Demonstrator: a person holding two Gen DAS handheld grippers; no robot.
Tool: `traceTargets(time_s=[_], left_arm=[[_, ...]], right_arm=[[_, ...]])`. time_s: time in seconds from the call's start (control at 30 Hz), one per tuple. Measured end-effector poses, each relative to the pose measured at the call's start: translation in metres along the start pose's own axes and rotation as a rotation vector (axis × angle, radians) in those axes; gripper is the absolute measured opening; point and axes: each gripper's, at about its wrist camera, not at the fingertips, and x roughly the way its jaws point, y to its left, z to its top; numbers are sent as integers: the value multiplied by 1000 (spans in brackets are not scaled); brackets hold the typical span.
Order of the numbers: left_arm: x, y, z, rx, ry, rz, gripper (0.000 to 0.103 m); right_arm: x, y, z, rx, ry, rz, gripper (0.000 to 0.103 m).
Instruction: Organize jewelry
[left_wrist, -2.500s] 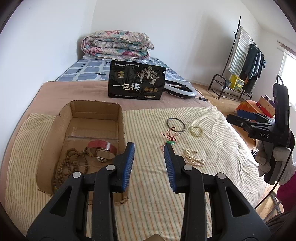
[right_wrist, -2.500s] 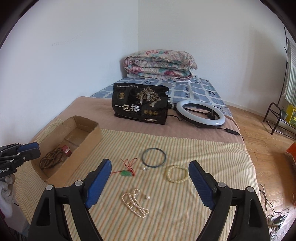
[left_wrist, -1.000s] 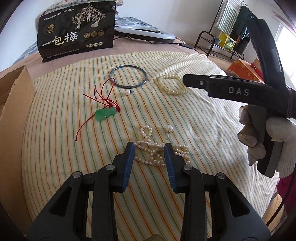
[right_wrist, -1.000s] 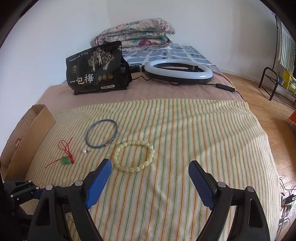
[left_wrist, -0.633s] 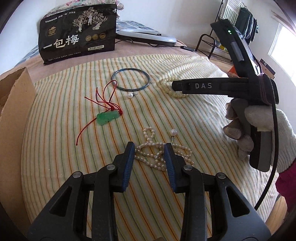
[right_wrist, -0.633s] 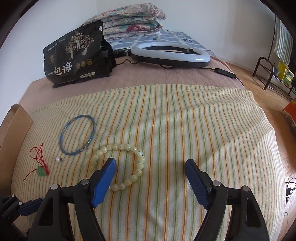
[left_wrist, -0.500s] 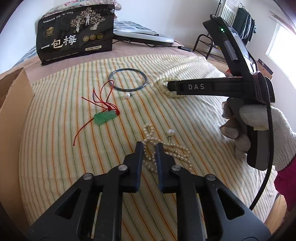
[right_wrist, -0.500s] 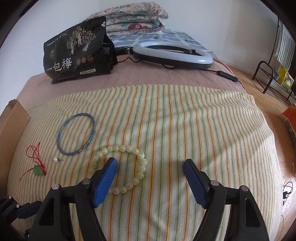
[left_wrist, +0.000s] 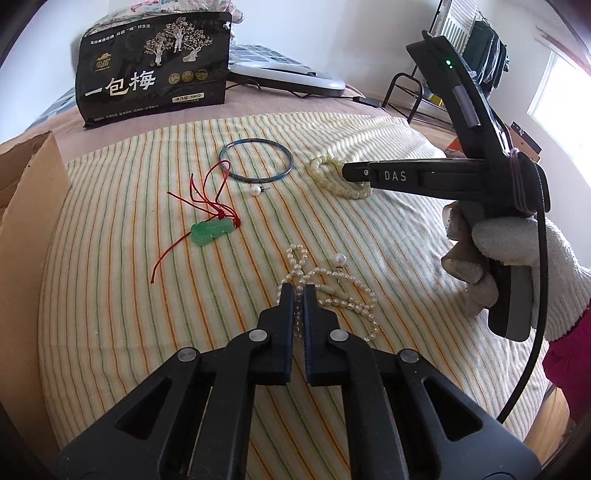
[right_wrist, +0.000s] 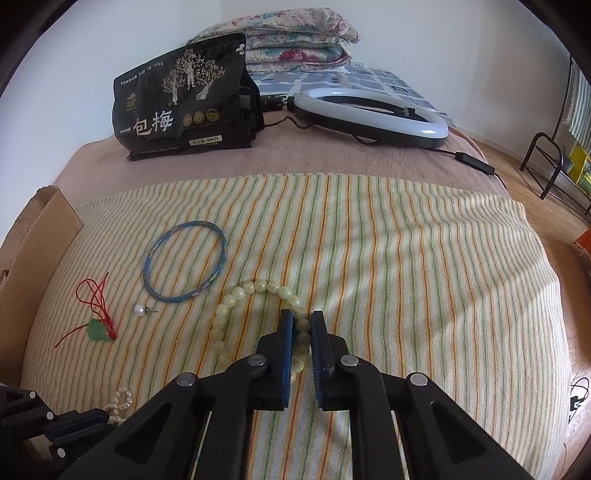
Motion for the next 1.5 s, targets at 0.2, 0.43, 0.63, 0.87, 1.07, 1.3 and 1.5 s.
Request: traceTargets(time_s=[0.2,0.43,0.63,0.87,1.07,1.3,1.5], left_arm=[[-1,1,1,4,31,-5,29],[-1,-14,0,95,38,82,48],[-21,-20,-8,147,3,89,67],[2,-22,-7,165,63,107,72],[15,-25,-3,185,46,124,71],[12,-22,0,169,25,67,7],[4,-16,2,128,6,42,5]], right_arm=[[-1,-1,-1,-1,-1,10,7],[-1,-2,-2,1,0,18,7],[-1,-3,-1,6,0,26,7],[-1,-3,-2,18,-2,27,7],[-1,-2,-1,7,2,25,8],[0,-1,0,0,3,22,8],[-4,-1,-1,-1,-3,40,6]])
